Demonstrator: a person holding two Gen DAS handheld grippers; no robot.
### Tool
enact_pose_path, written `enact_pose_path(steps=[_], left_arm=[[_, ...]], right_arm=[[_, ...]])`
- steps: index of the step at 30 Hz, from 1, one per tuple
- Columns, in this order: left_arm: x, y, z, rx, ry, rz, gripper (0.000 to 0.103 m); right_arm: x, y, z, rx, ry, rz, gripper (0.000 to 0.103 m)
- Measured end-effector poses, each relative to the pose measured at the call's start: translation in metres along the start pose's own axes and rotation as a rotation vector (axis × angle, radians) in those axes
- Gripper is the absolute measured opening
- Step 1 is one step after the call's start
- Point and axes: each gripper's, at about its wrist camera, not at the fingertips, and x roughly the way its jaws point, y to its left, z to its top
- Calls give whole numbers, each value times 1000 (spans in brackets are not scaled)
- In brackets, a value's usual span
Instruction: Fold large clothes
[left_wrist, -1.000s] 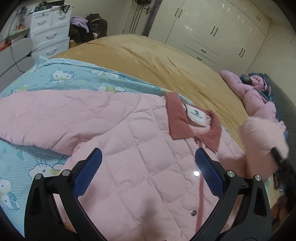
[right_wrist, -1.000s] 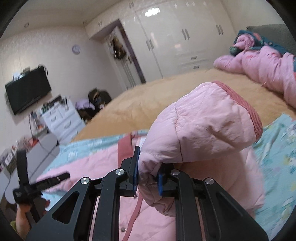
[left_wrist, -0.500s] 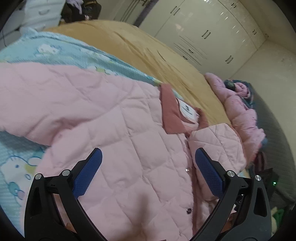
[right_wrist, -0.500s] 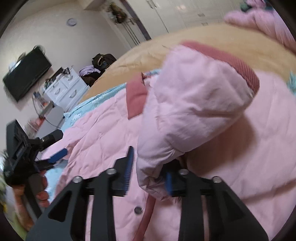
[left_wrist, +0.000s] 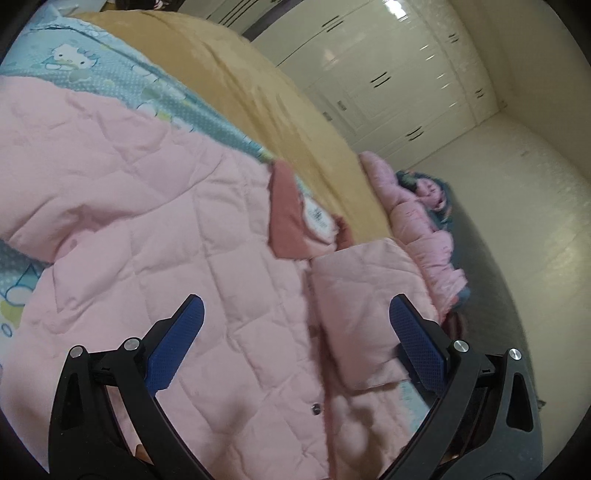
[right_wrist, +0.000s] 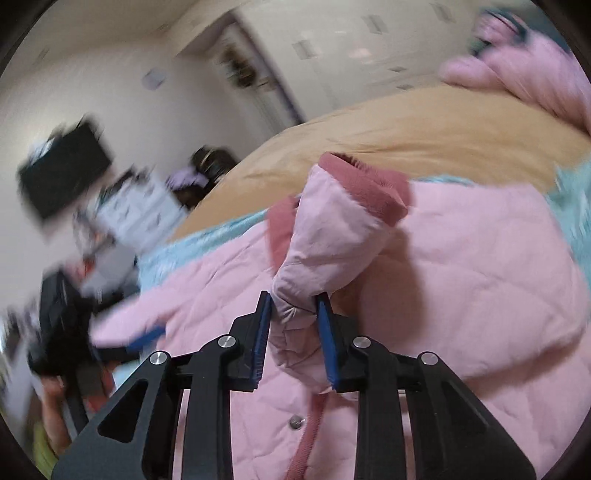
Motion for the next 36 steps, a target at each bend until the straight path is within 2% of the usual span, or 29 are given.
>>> enact_pose_path(steps=[1,2,3,8,11,13,15,17,18,20,22,24,25,26,27,29,33,36], left_arm=[[-2,1,1,-2,-7,-14,94],[-3,2,2,-8,-11,-22,94],[-4,3,3,-16,-12,-31,94],[0,10,3,-73,9,-116,94],[7,12,1,-59,40,-71,94],[17,17,-2,-61,77,-16,94],[28,23,-5,-67,111,27,94],[37,26,-9,-49,126,69,94],[40,26,-10,-33,128,83,93],[46,19,-14,26,130,106,92],[49,11,-17,86,123,128,77],[57,2,-21,169,136,164,53],[60,-1,-24,203,143,191,50],[65,-3,-26,234,149,212,38],[68,-5,-29,269,150,236,19],[69,-7,-30,298,134,271,3],[52,-26,-23,382,45,266,3],[26,-56,-16,488,-72,264,2]], right_arm=[[0,0,0,0,0,0,22],[4,6,-2,-29,18,5,13],[10,12,-4,-51,42,17,10],[41,37,-25,-101,185,54,3],[51,43,-36,-96,252,86,3],[41,40,-39,-81,267,114,4],[37,39,-37,-80,263,113,11],[22,31,-33,-60,238,112,39],[17,27,-32,-50,226,112,43],[5,18,-29,-27,202,102,43],[-6,8,-26,-2,190,95,43],[-14,-5,-25,21,179,87,43],[-19,-11,-26,34,175,82,43],[-24,-17,-26,48,171,71,43],[-29,-24,-28,61,169,65,43],[-36,-36,-30,85,169,49,43],[-54,-59,-32,127,160,8,43],[-71,-75,-29,161,117,-16,43]])
